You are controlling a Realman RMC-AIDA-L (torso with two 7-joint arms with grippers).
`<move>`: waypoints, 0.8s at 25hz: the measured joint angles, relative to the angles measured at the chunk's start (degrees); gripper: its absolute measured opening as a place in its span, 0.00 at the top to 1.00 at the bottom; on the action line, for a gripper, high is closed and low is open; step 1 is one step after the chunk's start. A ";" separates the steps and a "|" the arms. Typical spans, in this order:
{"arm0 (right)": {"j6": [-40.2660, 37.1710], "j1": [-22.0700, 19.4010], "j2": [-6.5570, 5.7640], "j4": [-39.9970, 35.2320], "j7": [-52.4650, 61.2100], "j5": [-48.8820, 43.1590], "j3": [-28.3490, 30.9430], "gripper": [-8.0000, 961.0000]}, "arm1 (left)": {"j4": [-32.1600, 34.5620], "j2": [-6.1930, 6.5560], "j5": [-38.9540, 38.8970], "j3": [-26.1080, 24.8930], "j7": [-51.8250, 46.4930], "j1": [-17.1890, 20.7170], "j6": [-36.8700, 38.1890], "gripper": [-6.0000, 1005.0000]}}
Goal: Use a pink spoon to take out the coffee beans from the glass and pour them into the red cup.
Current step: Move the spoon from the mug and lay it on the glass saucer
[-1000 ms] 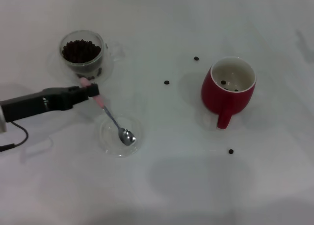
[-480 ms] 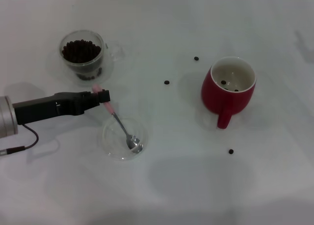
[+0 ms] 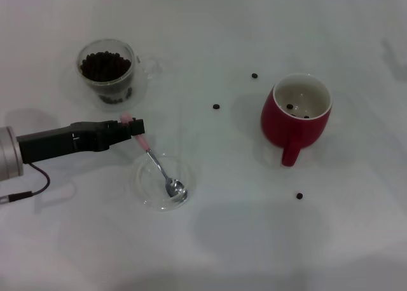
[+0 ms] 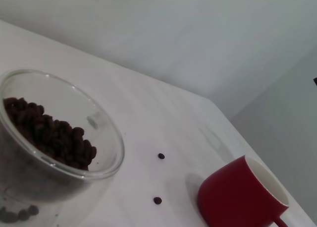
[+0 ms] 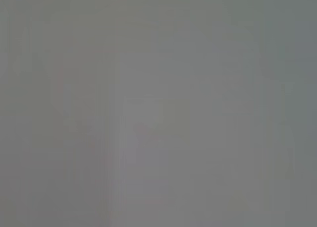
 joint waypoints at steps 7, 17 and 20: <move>-0.06 0.01 0.00 0.32 -0.03 0.00 -0.29 0.27 | -0.64 0.43 -0.01 -0.09 -0.33 0.25 -0.08 0.77; -0.28 0.16 0.13 1.24 -0.13 0.00 -0.51 0.27 | -0.39 1.56 0.63 -0.09 -0.07 0.35 -0.68 0.60; -0.42 0.21 0.19 1.32 -0.11 0.00 -0.49 0.27 | -0.14 1.99 0.32 -0.16 0.51 0.33 -0.65 0.57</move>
